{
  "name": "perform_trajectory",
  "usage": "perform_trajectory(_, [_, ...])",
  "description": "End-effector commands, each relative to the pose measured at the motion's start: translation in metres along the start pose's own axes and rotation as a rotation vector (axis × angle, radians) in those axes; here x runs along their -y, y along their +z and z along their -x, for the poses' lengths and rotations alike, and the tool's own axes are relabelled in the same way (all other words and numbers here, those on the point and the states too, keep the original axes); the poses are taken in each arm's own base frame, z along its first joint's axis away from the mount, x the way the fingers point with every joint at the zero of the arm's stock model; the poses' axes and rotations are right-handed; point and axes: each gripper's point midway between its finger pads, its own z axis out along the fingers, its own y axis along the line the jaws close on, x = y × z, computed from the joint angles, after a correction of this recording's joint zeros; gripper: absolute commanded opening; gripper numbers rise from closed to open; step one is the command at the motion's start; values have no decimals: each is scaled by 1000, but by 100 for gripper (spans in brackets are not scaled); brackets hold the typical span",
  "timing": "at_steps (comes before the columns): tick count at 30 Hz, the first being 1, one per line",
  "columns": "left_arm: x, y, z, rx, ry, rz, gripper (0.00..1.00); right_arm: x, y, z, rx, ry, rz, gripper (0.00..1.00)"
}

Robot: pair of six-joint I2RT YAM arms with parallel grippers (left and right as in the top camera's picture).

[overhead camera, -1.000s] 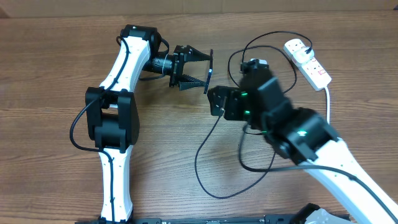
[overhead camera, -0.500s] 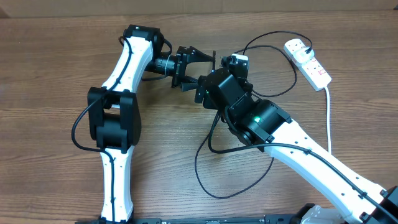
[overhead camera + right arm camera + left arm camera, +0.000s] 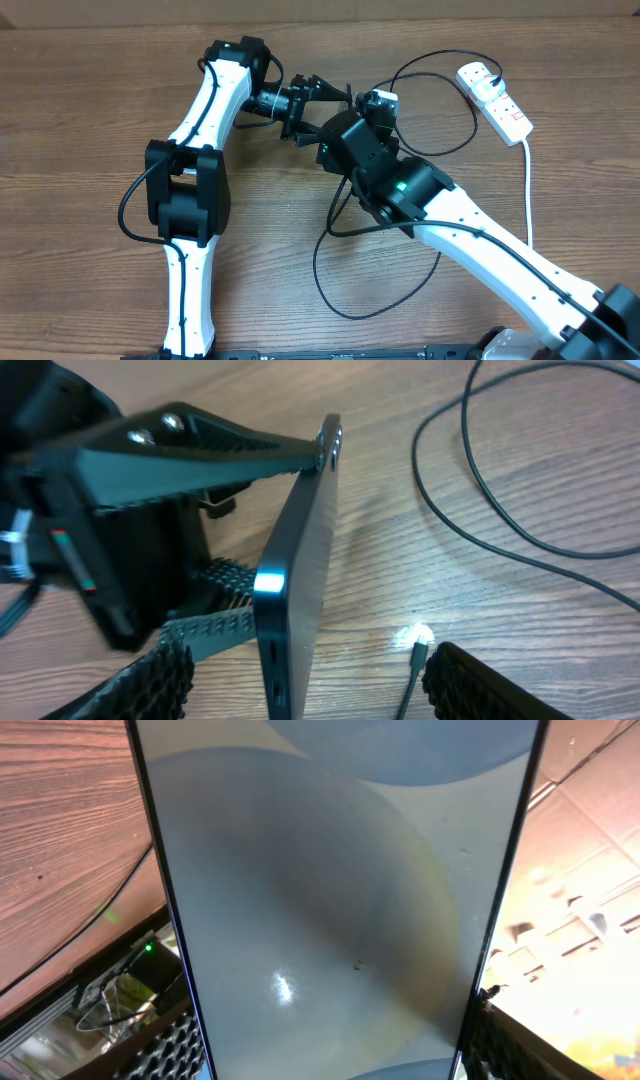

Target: Plug charger to phone and switch on socket

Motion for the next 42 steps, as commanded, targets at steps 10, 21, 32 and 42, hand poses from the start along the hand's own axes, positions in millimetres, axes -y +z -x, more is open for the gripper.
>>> perform_trajectory(10, [9, 6, -4, -16, 8, -11, 69, 3, 1, 16, 81, 34, -49, 55])
perform_trajectory(21, [7, 12, -2, -11, 43, 12, 70, 6, 15, 5, 53, 19, -83, 48])
perform_trajectory(32, [8, 12, 0, -6, 80, 11, 70, 4, 23, 7, 71, 22, -89, 42])
perform_trajectory(42, [8, 12, 0, -7, 88, 11, 70, 1, 23, 12, 93, 31, -82, 36])
